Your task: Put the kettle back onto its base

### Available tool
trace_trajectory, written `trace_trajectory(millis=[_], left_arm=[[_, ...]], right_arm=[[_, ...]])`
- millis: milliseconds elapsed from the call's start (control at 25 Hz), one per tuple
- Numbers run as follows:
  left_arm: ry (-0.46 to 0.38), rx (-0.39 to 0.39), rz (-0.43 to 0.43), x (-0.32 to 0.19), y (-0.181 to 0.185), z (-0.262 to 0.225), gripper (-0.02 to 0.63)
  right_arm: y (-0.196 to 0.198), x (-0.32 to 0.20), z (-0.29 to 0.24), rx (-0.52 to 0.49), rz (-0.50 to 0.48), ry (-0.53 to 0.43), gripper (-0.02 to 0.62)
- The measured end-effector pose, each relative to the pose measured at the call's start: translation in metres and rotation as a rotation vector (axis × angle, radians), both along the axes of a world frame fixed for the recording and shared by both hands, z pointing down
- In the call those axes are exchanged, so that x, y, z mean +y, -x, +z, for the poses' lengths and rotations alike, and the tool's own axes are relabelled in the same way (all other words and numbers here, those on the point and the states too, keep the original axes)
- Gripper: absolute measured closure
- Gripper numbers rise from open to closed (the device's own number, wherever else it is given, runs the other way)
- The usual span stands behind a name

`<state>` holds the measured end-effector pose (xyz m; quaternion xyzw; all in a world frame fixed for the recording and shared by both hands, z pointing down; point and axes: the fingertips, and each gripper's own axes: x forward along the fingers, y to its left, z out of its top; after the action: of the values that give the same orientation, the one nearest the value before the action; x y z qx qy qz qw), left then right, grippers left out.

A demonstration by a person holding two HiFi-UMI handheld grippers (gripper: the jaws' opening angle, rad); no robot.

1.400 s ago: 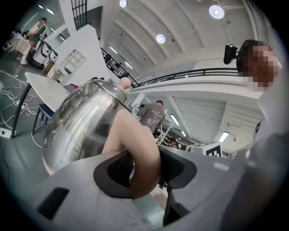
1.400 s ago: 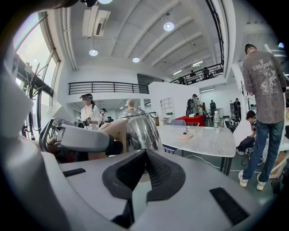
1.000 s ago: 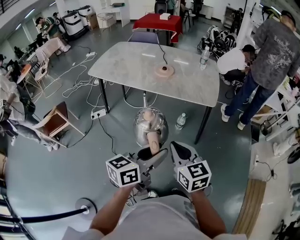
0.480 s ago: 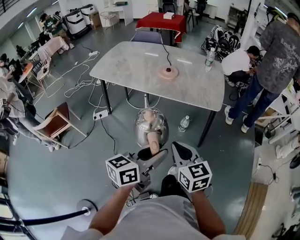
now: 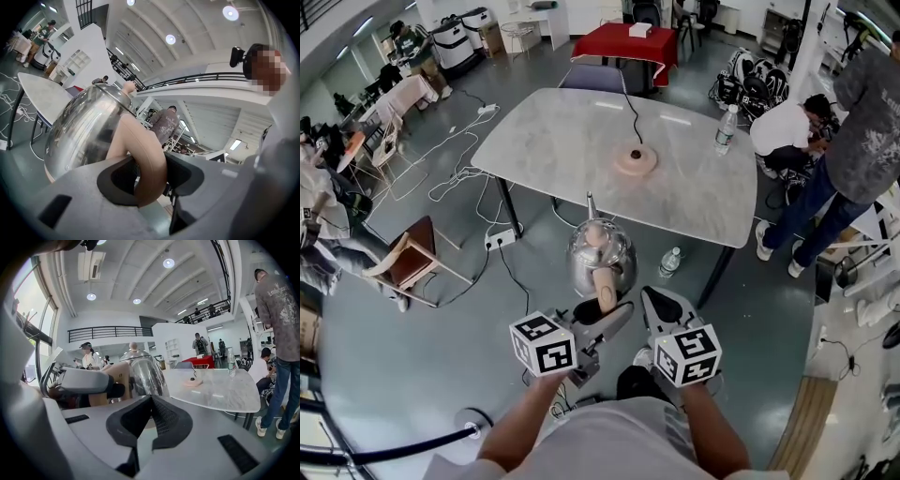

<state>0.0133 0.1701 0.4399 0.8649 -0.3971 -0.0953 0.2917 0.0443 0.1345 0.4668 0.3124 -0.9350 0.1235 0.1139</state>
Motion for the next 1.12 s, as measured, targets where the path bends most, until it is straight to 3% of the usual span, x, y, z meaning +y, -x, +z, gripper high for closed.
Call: trace_trajectory(millis=[560,1120], left_arm=[[0.026,-0.003,-0.017,-0.111,-0.024,0.005,0.443],[0.04,-0.016,-0.055,-0.149,-0.029,0.006,0.443]], right_arm=[[-0.023,-0.115,0.004,-0.017,-0.023,0.024,0.591],[-0.029,-0.155,0.001,-0.029,-0.058,0.015,0.591]])
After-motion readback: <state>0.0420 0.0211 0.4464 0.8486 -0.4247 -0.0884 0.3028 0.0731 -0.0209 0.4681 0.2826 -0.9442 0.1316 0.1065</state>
